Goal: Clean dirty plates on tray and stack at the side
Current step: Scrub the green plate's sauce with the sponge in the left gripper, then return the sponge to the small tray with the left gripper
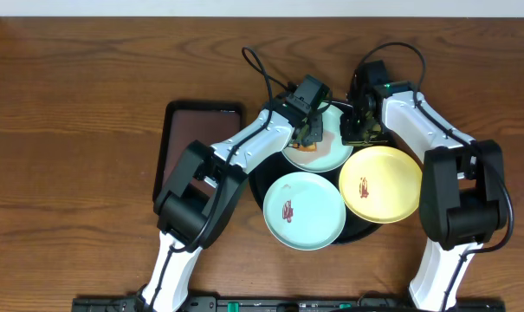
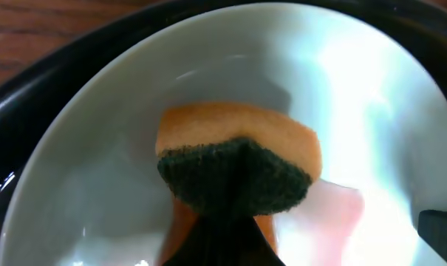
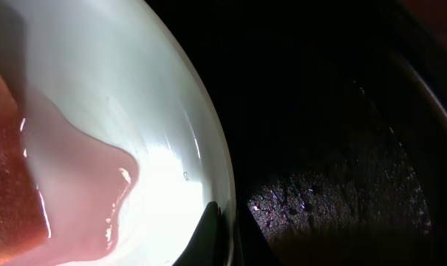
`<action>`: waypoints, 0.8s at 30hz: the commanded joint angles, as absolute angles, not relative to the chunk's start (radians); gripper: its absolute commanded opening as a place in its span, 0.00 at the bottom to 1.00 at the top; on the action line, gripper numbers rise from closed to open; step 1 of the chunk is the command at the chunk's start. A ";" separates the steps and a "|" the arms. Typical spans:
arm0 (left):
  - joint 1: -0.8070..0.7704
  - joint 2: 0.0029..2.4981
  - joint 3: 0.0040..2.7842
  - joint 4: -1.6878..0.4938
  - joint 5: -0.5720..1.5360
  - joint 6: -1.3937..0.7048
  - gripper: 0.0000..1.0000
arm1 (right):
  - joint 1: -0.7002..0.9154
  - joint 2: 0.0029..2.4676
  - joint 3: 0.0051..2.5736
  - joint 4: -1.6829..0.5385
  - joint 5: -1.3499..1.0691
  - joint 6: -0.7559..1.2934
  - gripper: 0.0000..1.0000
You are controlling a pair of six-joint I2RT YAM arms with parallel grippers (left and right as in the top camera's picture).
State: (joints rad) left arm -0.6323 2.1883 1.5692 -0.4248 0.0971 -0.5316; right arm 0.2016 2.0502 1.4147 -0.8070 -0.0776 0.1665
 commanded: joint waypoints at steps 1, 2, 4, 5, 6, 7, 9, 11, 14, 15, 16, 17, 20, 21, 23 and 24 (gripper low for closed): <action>-0.611 2.233 1.575 -0.509 -0.021 -0.506 0.07 | 0.211 2.059 1.405 -0.826 0.004 0.133 0.01; -0.603 2.233 1.575 -0.536 -0.078 -0.496 0.07 | 0.211 2.059 1.405 -0.827 0.004 0.133 0.01; -0.583 2.233 1.576 -0.597 -0.213 -0.478 0.07 | 0.211 2.059 1.404 -0.827 0.004 0.133 0.01; -0.577 2.233 1.582 -0.621 -0.253 -0.471 0.07 | 0.211 2.059 1.405 -0.827 0.004 0.133 0.01; -0.572 2.233 1.594 -0.648 -0.290 -0.466 0.07 | 0.211 2.059 1.405 -0.827 0.004 0.133 0.01; -0.569 2.233 1.611 -0.675 -0.320 -0.461 0.07 | 0.211 2.059 1.405 -0.827 0.004 0.133 0.01; -0.568 2.231 1.656 -0.728 -0.363 -0.452 0.07 | 0.211 2.059 1.404 -0.827 0.004 0.133 0.01; -0.569 2.231 1.715 -0.785 -0.393 -0.452 0.07 | 0.211 2.059 1.404 -0.827 0.012 0.134 0.01; -0.570 2.223 1.806 -0.865 -0.393 -0.453 0.07 | 0.211 2.059 1.404 -0.826 0.031 0.133 0.01; -0.570 2.218 1.832 -0.887 -0.393 -0.453 0.07 | 0.211 2.059 1.405 -0.826 0.035 0.133 0.01; -0.567 2.210 1.857 -0.908 -0.393 -0.453 0.07 | 0.211 2.059 1.405 -0.824 0.038 0.133 0.01; -0.562 2.199 1.874 -0.923 -0.393 -0.453 0.08 | 0.211 2.059 1.405 -0.822 0.041 0.134 0.01; -0.539 2.156 1.899 -0.964 -0.383 -0.453 0.07 | 0.211 2.059 1.404 -0.818 0.045 0.133 0.01; -0.525 2.135 1.899 -0.981 -0.364 -0.453 0.07 | 0.211 2.059 1.405 -0.815 0.046 0.133 0.01; -0.495 2.099 1.899 -1.019 -0.309 -0.454 0.07 | 0.211 2.059 1.405 -0.811 0.046 0.133 0.01; -0.475 2.083 1.899 -1.041 -0.278 -0.457 0.07 | 0.211 2.059 1.404 -0.807 0.046 0.133 0.01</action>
State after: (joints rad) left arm -0.5224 2.1685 1.8725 -1.0012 -0.3164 -0.4660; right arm 0.2249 2.0502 1.4166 -0.8055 -0.0696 0.1661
